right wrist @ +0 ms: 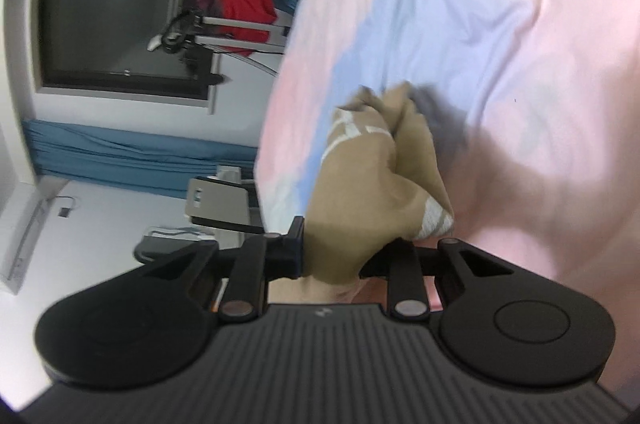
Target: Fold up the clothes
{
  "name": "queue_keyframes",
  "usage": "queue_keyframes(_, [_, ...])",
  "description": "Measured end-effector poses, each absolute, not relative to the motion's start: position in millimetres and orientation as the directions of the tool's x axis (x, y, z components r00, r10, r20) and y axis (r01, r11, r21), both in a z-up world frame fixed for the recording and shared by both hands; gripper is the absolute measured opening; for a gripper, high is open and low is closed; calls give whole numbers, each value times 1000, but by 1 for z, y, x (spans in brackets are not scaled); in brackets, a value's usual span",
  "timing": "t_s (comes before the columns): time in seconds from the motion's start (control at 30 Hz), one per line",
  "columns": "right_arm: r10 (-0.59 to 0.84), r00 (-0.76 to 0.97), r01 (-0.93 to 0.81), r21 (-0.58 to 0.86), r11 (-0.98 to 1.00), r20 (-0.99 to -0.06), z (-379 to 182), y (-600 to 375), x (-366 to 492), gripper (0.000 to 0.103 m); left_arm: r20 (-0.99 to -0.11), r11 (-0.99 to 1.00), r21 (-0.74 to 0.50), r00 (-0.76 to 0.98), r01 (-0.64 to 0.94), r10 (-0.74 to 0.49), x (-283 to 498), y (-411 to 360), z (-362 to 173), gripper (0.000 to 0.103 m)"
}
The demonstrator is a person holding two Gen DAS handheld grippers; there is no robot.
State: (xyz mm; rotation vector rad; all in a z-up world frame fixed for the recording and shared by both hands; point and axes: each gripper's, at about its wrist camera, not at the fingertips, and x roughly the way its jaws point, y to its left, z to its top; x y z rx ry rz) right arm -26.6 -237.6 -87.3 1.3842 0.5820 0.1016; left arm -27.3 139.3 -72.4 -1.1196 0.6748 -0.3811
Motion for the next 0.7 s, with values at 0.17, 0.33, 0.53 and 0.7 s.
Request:
queue_keyframes(0.17, [353, 896, 234, 962, 143, -271, -51, -276, -45, 26, -293, 356, -933, 678, -49, -674, -17, 107, -38, 33])
queue_keyframes(0.33, [255, 930, 237, 963, 131, -264, -32, -340, -34, 26, -381, 440, -897, 580, -43, -720, 46, 26, -4, 33])
queue_keyframes(0.53, [90, 946, 281, 928, 243, -310, -7, -442, 32, 26, -427, 490, -872, 492, 0, -759, 163, -105, 12, 32])
queue_keyframes(0.7, [-38, 953, 296, 891, 344, -302, 11, -524, 103, 26, -407, 494, -867, 474, 68, -781, 253, -212, 17, 31])
